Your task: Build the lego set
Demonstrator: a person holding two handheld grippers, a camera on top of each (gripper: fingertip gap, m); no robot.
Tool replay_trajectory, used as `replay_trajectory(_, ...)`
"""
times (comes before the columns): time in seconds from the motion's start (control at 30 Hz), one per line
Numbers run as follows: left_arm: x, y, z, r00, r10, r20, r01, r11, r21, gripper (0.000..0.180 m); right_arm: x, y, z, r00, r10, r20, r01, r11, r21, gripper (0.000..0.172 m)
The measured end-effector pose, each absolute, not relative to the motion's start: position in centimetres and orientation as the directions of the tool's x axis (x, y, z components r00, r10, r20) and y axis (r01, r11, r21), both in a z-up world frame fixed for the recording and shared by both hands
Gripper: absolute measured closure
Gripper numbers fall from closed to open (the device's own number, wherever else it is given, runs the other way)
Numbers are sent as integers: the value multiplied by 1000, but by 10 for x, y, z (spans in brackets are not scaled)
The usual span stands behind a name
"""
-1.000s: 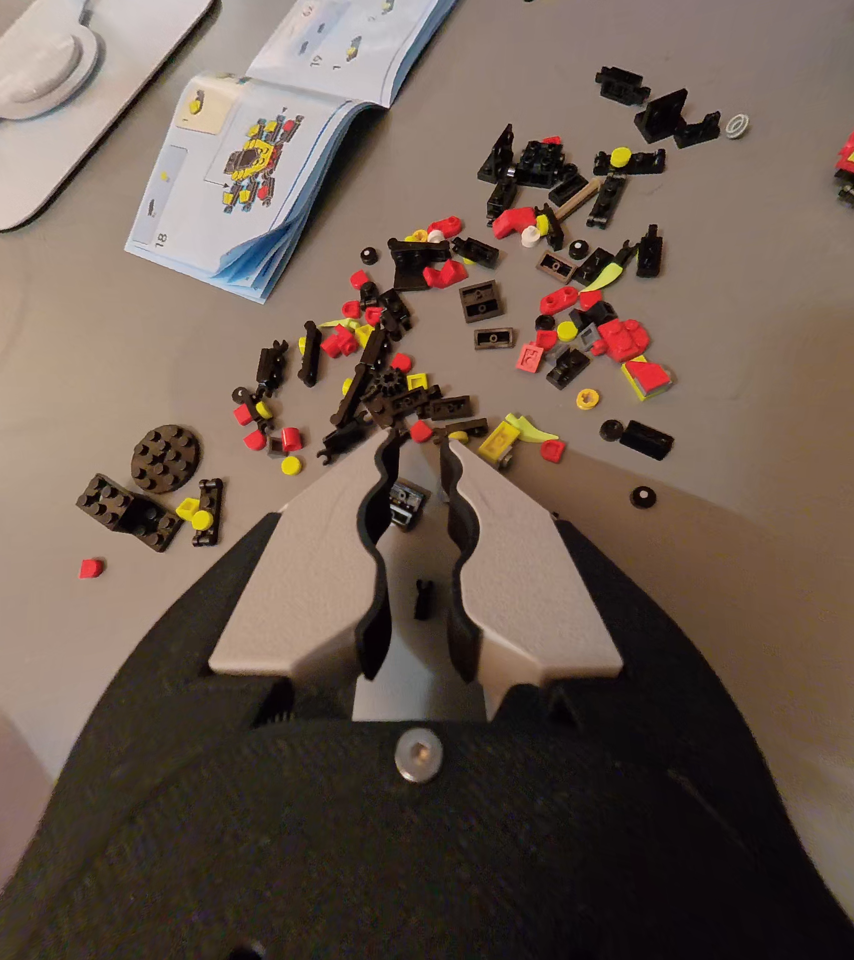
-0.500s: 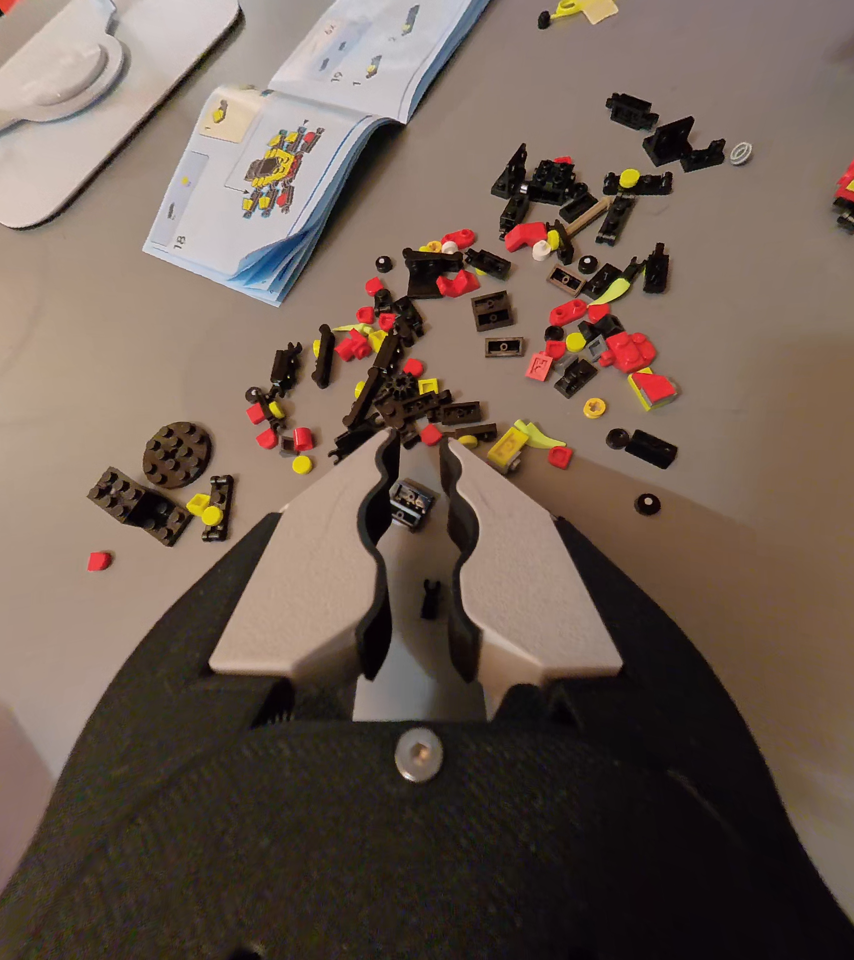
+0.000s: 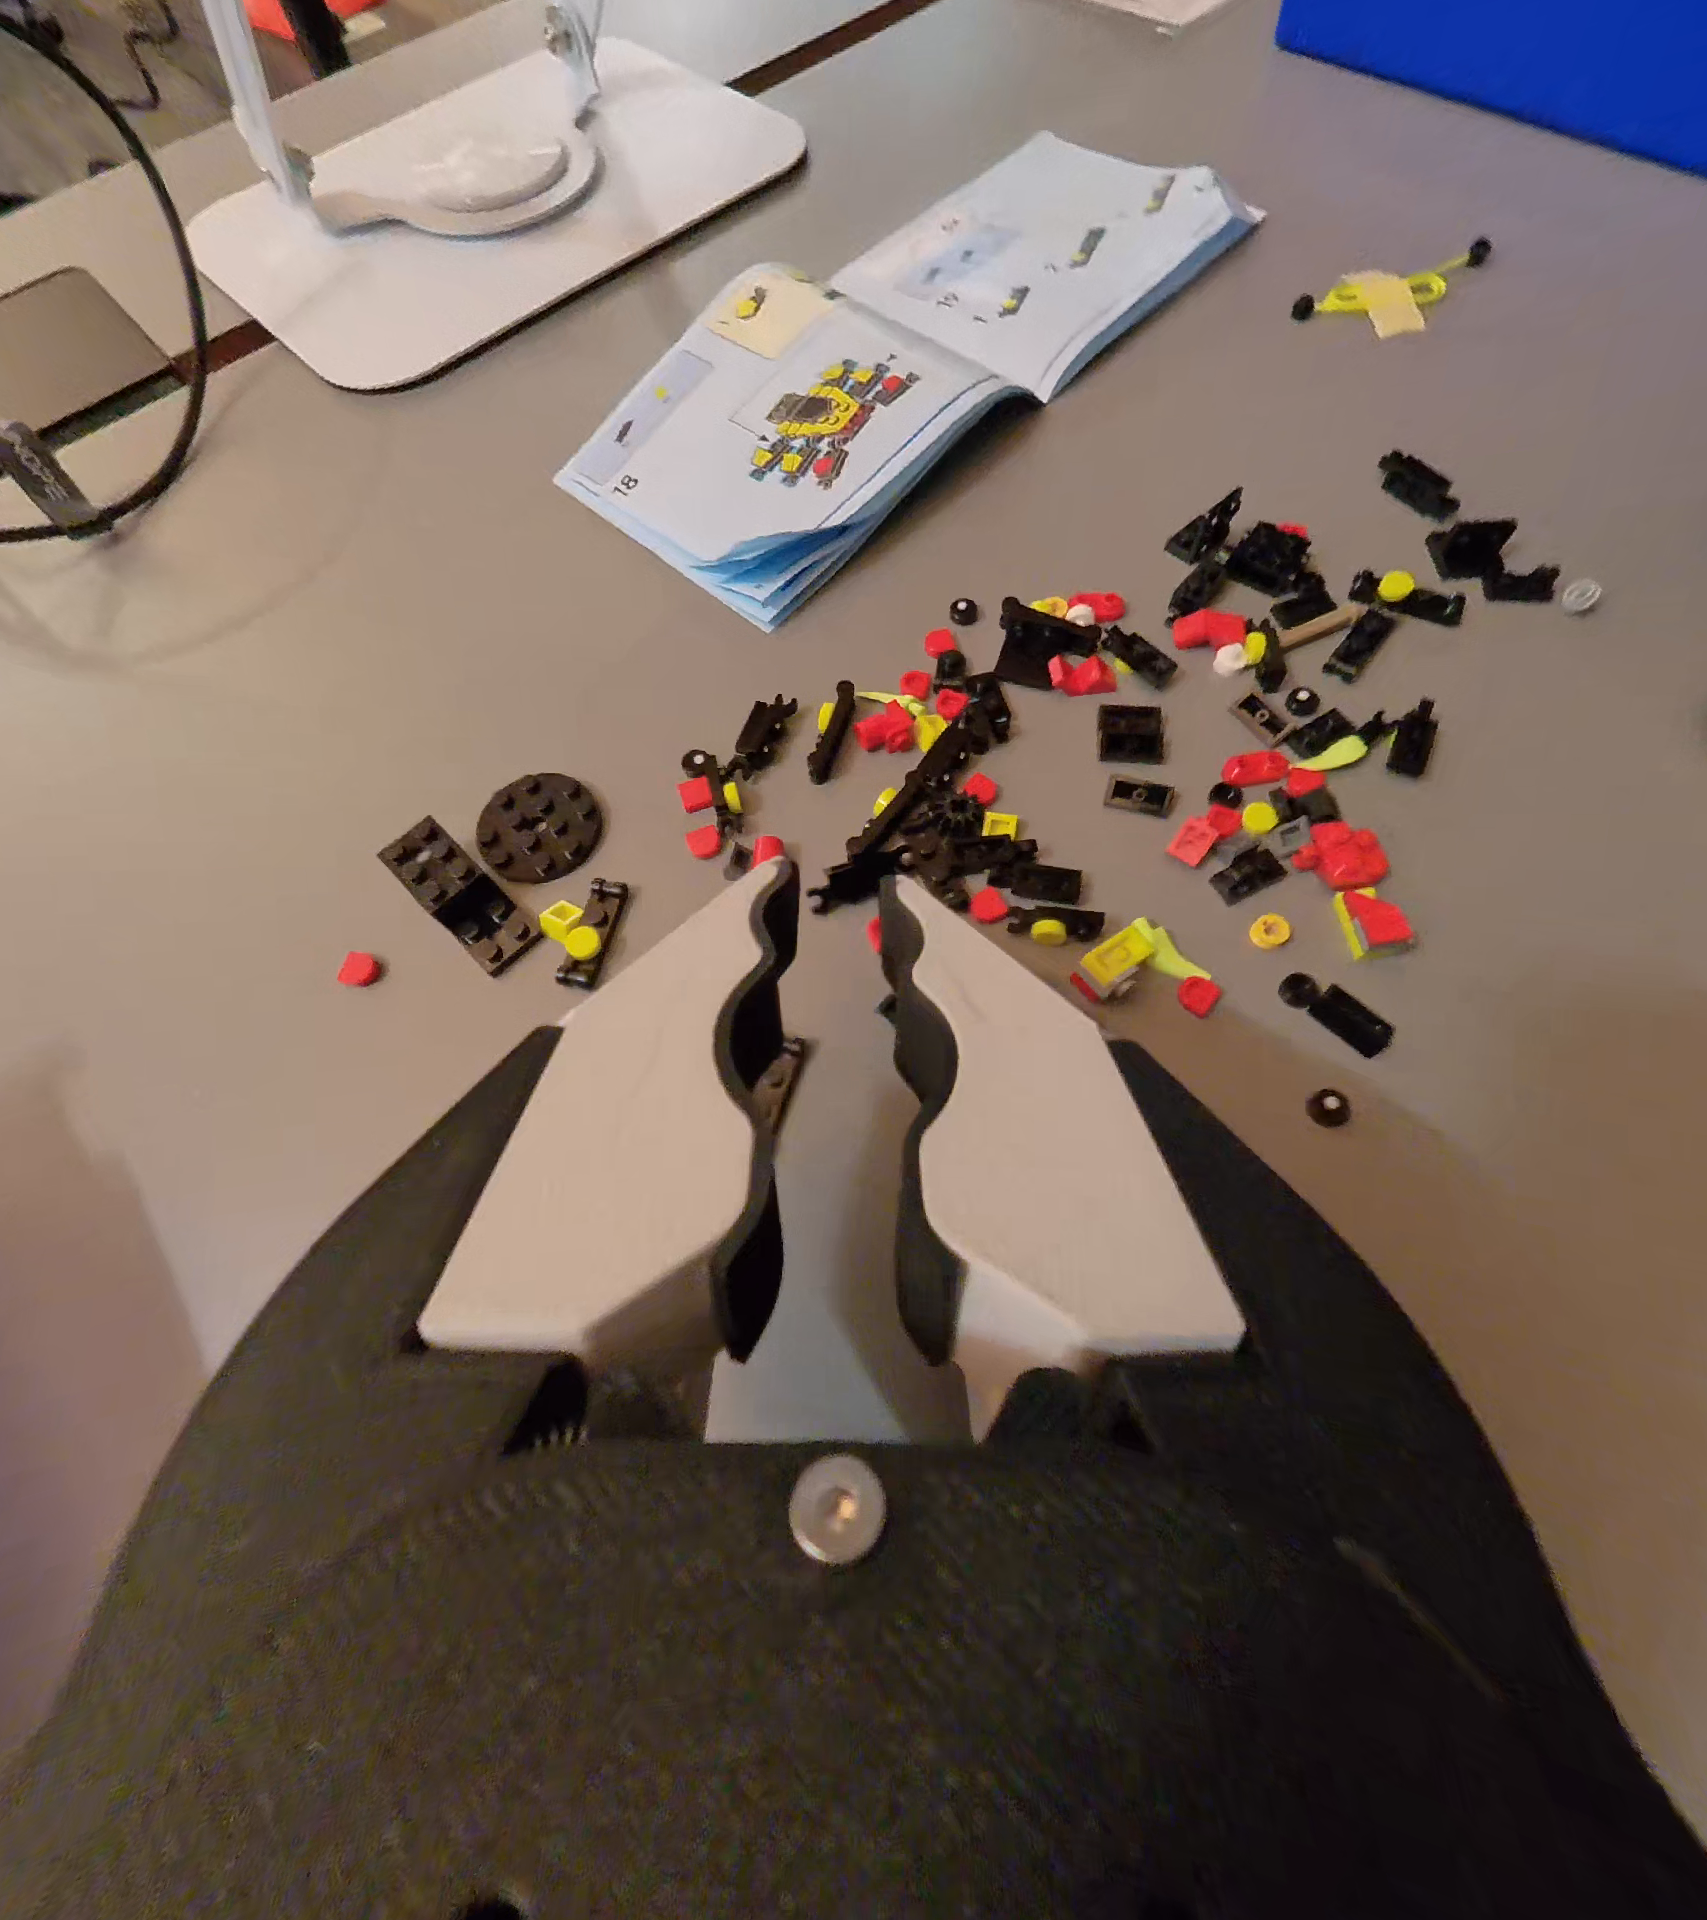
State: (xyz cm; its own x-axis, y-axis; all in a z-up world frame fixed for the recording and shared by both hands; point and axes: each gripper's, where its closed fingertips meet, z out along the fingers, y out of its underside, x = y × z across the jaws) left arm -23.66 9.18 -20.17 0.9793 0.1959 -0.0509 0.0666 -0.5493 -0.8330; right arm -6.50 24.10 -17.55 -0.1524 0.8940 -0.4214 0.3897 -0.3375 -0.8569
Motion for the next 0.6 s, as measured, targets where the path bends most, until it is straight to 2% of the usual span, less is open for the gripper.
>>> replay_trajectory(0.27,-209,86,-196,964,260,61,196,-538,-820,167,-60,240,-167,-165,902,-400,367,-320,-874,164)
replay_trajectory(0.4,-178,86,-196,942,256,215,322,-521,-790,163,-62,238,-169,-166,902,-399,372,-317,-872,164)
replay_trajectory(0.47,-166,88,-196,947,229,224,315,-531,-787,162,-63,236,-170,-169,897,-409,378,-324,-867,164)
replay_trajectory(0.6,-167,84,-207,978,184,97,189,-592,-784,164,-62,233,-171,-176,900,-399,385,-310,-869,164)
